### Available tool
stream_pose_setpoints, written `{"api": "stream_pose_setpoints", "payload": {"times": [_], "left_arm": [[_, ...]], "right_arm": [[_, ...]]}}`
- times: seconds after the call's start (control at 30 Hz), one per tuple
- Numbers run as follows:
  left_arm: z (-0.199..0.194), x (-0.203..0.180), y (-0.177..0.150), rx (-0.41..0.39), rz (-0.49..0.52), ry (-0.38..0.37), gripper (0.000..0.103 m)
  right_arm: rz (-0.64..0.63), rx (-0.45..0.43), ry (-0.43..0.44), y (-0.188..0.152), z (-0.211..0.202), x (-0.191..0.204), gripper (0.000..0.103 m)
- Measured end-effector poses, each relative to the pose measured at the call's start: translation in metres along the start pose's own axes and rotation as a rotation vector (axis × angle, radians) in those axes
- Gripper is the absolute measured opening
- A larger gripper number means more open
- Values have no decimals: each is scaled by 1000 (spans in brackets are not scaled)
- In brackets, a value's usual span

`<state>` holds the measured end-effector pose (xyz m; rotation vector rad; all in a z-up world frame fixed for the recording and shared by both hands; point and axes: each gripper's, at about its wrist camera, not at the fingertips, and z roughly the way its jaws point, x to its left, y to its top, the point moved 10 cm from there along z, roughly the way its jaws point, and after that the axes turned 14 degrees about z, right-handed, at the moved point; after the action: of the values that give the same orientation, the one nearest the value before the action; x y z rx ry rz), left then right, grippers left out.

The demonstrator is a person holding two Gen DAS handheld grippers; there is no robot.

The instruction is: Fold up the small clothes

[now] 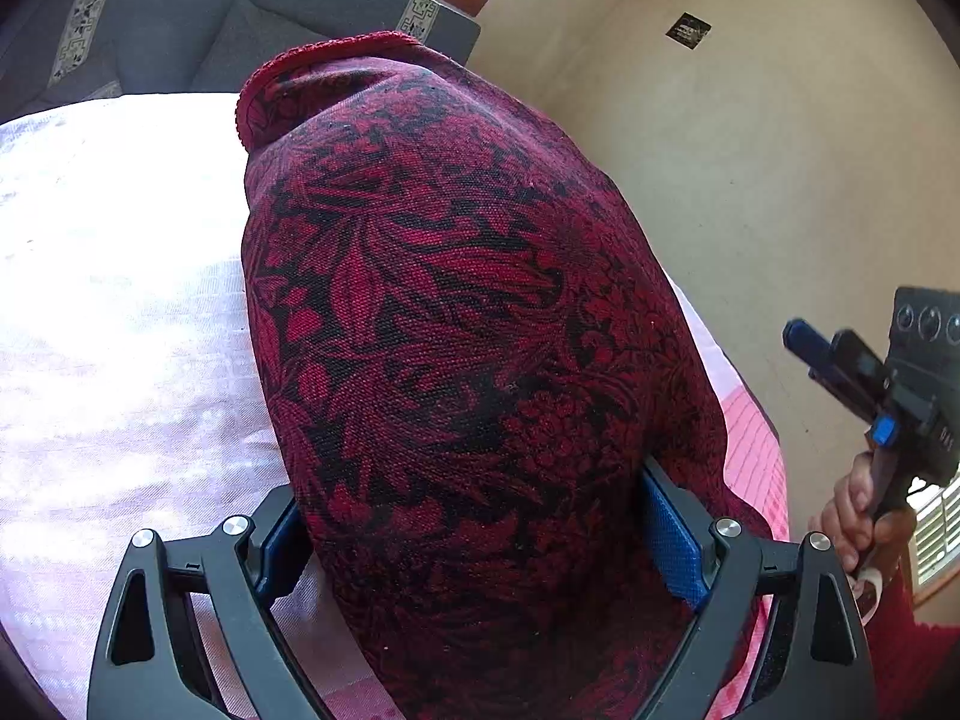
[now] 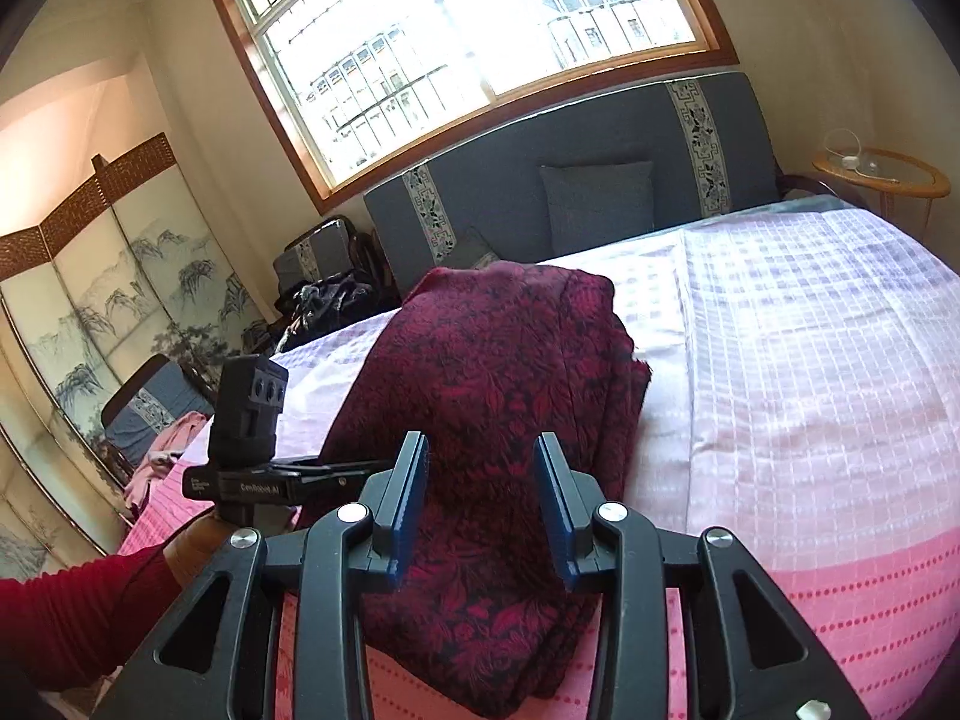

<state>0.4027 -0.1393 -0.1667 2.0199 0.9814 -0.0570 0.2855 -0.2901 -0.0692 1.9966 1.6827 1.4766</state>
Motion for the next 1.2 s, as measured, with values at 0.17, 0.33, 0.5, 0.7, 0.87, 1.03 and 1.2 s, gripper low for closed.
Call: {"api": "stream_pose_setpoints", "payload": {"times": [0.17,0.33,0.5,0.7,0.87,1.03,1.2], "left_arm": [[-2,-5,-4,-5,6,11,92],[-1,-8,-8,-8,12,19,92],[-2,-14,-13,-7,22,30,92],[-2,-19,-15,-10,23,31,92],[-2,-18,-16,-6,29,38,92],[-1,-19,-16,-5,31,41,92],[-1,-18,-14,-5,29,39,93]], "right_arm": [[-153,148,26,47,76,44,28],[-155,265,-76,66,161,9,25],[42,326,-211,54,198,-79,0],[14,286,-192,54,193,-84,0],[5,242,-198,60,187,-79,0],[53,86,-168,86,131,-73,25],[168,139,-69,43,68,-80,53]]}}
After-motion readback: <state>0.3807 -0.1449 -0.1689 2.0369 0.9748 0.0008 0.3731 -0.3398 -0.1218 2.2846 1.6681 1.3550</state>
